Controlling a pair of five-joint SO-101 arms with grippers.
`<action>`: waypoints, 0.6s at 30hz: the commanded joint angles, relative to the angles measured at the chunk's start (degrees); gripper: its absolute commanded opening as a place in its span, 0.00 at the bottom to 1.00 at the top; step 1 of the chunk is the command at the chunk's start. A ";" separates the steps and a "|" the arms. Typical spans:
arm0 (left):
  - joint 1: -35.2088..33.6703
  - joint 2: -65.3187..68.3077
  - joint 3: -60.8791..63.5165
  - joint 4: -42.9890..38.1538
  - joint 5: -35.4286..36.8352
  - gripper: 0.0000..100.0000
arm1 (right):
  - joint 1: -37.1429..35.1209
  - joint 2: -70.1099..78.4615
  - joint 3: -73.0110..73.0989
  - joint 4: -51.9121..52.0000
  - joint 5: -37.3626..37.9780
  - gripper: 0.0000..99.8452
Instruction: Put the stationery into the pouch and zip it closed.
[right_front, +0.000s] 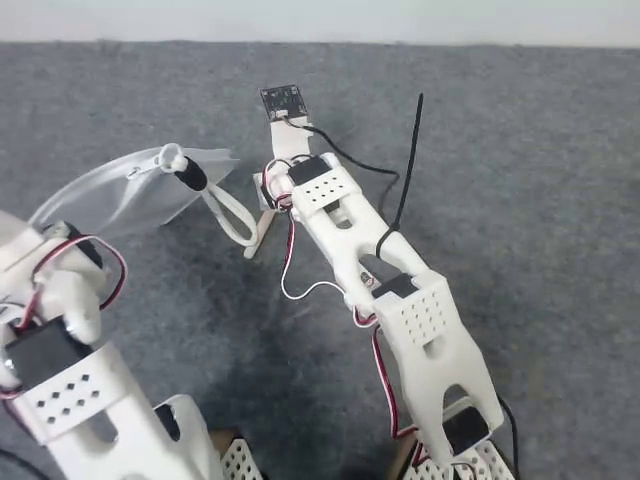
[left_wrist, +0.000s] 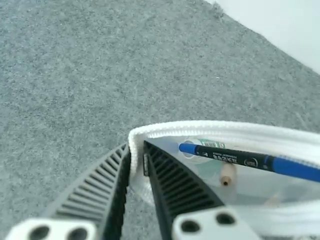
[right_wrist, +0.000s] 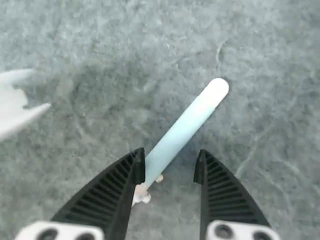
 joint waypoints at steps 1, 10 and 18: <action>0.09 0.62 -0.22 -1.85 0.18 0.01 | -0.31 0.48 -2.64 -1.19 -0.09 0.16; 0.09 0.62 -0.22 -1.85 0.18 0.01 | -0.13 0.31 -2.64 -0.84 1.67 0.01; 0.09 0.62 -0.22 -1.76 0.18 0.01 | -0.04 0.13 -2.64 1.98 4.48 0.01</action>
